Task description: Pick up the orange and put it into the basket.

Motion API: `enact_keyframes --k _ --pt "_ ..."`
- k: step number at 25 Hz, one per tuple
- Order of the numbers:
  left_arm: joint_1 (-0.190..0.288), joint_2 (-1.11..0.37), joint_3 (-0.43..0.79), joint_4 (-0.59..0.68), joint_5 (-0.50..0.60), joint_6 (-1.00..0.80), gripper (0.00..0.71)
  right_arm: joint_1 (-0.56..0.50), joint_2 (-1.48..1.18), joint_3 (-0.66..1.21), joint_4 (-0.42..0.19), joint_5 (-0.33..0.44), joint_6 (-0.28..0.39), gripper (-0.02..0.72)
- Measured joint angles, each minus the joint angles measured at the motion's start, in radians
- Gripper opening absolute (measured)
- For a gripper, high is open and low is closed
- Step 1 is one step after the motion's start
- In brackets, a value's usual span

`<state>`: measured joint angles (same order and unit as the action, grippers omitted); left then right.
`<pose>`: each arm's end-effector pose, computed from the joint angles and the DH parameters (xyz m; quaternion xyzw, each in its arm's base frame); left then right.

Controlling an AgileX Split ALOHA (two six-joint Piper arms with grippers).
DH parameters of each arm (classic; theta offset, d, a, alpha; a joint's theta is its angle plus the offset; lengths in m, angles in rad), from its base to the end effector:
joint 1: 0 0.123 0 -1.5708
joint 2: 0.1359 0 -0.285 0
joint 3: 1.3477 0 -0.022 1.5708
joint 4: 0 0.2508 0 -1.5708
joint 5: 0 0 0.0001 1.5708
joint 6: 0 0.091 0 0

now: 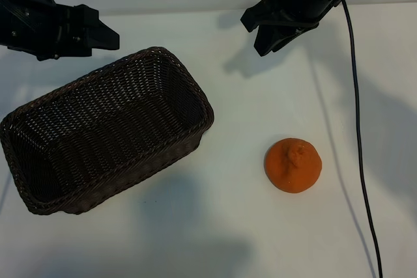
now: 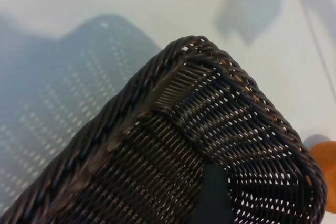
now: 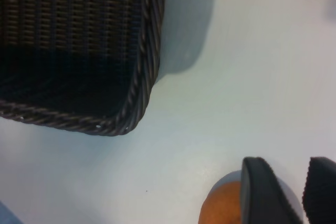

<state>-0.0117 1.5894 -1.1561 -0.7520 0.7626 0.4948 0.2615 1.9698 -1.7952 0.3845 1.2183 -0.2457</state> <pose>0.3330 -0.0469 0.2747 0.0329 0.9267 -0.2478 0.2804 0.3987 0.1399 0.2866 -0.2038 0.9523 0.1875 0.1282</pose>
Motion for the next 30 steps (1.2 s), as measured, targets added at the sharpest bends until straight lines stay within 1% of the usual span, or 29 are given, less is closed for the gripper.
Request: enact_keyframes --k 25,30 --pt "0.0 0.0 0.0 0.0 0.0 -0.001 0.587 0.0 0.0 0.0 0.0 0.0 0.0 0.239" --pt "0.0 0.0 0.0 -0.002 -0.019 -0.001 0.587 0.0 0.0 0.0 0.0 0.0 0.0 0.239"
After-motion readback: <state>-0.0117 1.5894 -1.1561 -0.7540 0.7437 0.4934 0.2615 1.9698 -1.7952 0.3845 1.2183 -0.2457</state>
